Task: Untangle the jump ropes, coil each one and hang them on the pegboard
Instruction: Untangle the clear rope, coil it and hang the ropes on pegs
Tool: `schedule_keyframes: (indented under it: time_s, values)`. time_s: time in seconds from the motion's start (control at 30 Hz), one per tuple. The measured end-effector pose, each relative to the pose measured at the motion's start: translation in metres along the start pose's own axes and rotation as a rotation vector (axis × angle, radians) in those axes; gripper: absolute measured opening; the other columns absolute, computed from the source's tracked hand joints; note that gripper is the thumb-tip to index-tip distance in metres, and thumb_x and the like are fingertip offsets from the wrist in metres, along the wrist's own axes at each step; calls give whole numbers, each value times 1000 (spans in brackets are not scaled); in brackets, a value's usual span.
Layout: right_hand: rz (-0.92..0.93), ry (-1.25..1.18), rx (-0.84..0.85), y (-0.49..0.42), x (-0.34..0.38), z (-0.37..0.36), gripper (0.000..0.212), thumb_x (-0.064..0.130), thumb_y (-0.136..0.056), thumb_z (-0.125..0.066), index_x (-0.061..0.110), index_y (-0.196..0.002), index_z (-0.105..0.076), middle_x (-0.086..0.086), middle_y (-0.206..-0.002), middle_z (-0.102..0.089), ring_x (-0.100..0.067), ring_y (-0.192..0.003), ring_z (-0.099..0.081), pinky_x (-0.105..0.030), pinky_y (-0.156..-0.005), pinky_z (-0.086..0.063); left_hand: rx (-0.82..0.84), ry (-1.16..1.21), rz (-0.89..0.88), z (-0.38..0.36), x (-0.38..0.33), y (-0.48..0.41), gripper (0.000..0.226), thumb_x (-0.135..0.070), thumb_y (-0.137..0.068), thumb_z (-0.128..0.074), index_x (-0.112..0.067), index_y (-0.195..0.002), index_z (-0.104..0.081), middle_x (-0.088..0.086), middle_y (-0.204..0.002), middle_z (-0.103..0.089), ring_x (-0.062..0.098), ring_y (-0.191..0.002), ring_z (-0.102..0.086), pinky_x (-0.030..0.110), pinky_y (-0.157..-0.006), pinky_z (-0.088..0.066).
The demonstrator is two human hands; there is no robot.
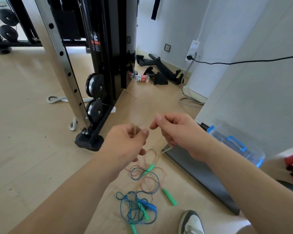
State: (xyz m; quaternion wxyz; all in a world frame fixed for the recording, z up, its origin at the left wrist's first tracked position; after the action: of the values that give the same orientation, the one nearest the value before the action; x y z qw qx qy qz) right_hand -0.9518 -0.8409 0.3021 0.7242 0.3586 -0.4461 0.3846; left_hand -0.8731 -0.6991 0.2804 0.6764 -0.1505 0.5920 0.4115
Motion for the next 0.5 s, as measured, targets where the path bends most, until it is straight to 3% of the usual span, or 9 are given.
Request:
schedule_keyframes:
  time_s: [0.03,0.1,0.17,0.3,0.37,0.4,0.5]
  values:
    - [22,-30,14,1,5,-4,35,38,-107,-52,18,-90,-76,3,-58,-45,-15,-53,-40,-35,-58,-41,28,20,10,-4,1,1,12,-27,-99,-65,-19,-105,-71,1,-97,-76,12,-71,-74,22,-55,-55]
    - [37,-188,22,1,10,-8,35,35,-108,-51,13,-94,-74,-1,-61,-45,-17,-53,-38,-32,-55,-37,128,-61,-1,-15,4,2,26,-17,-92,-69,-29,-115,-70,-10,-107,-74,10,-78,-72,26,-71,-59]
    - [19,-388,15,-2,11,-6,34,35,-108,-51,12,-99,-74,-2,-64,-46,-17,-55,-39,-31,-55,-38,253,-146,-16,-33,7,8,30,-16,-88,-70,-34,-112,-72,-17,-109,-73,6,-78,-71,28,-76,-59]
    - [-110,-696,77,-4,5,-11,40,39,-108,-50,6,-116,-71,-3,-73,-55,-16,-64,-53,-31,-61,-50,181,-146,-108,-44,-2,12,9,-28,-92,-71,-20,-91,-76,9,-93,-73,14,-65,-60,43,-77,-61]
    - [-133,-588,17,-5,-1,-6,48,45,-106,-50,3,-117,-70,-6,-84,-68,-20,-78,-67,-35,-75,-61,94,-112,-139,-40,-6,7,18,-25,-95,-68,-15,-82,-75,17,-83,-71,27,-65,-63,53,-75,-60]
    - [-123,-410,-69,-4,-3,3,52,51,-105,-50,5,-113,-72,-6,-90,-74,-21,-85,-72,-39,-83,-63,53,-77,-145,-36,-8,3,20,-23,-97,-66,-15,-81,-74,15,-79,-71,34,-69,-66,53,-73,-60]
    - [-15,202,-346,3,9,40,56,60,-102,-46,14,-93,-77,-8,-89,-78,-25,-85,-74,-48,-87,-61,-81,104,-121,-21,-12,-9,21,-17,-101,-60,-11,-86,-73,10,-74,-75,30,-71,-73,40,-64,-62]
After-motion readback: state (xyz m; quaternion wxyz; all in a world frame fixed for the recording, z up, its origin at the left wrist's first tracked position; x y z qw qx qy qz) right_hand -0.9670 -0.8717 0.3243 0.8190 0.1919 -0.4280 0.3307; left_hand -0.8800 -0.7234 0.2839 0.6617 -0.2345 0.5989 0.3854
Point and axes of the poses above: each hand's wrist, its own y-axis away from the middle knuckle, its own z-axis out of the back of the hand, x = y × z, the point moved 9 cm from there along -y, towards the middle knuckle
